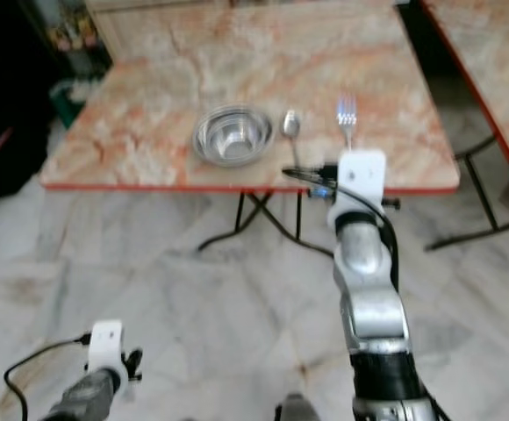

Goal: Setting the table

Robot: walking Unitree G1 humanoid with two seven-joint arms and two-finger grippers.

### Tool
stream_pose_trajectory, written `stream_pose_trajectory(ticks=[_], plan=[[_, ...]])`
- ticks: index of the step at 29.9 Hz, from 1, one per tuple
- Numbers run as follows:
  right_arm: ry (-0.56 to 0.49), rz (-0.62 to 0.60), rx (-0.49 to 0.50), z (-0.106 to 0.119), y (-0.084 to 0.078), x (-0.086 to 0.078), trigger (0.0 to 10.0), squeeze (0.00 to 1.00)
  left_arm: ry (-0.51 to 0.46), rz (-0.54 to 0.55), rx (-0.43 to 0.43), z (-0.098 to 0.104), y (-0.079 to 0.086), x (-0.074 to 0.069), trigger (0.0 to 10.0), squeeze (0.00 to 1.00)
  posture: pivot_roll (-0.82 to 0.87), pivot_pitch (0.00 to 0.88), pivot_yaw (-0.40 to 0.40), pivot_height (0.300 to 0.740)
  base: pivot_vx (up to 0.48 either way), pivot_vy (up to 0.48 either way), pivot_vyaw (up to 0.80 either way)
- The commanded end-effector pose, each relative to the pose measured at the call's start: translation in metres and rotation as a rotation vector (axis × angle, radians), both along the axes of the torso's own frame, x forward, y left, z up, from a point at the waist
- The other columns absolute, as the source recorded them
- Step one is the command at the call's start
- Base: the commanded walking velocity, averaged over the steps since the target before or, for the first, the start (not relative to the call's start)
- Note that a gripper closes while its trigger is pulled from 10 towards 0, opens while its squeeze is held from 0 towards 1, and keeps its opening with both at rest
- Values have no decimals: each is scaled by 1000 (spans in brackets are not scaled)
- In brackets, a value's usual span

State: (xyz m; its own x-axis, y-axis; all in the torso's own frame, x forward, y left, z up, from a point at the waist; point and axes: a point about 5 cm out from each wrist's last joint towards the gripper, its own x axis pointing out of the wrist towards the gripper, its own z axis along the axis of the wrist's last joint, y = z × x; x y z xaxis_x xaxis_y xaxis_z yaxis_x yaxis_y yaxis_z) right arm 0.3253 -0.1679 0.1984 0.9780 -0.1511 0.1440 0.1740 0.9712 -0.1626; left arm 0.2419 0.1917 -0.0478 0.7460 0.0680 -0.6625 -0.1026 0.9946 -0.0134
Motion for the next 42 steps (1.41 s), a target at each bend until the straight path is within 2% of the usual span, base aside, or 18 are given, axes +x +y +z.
stream_pose_trajectory(ticks=[1,37,42], plan=[[-13,29,19,3,10,0,10000,0,27,17,24,-3,10,-7,10000,0,-137,177,96,740,337,0,0],[2,17,17,-1,3,-3,10000,0,19,5,23,-3,6,-5,10000,0,-144,159,104,740,338,0,0],[29,13,15,-5,2,-9,10000,0,17,9,20,-3,7,-5,10000,0,-145,156,103,740,0,0,0]])
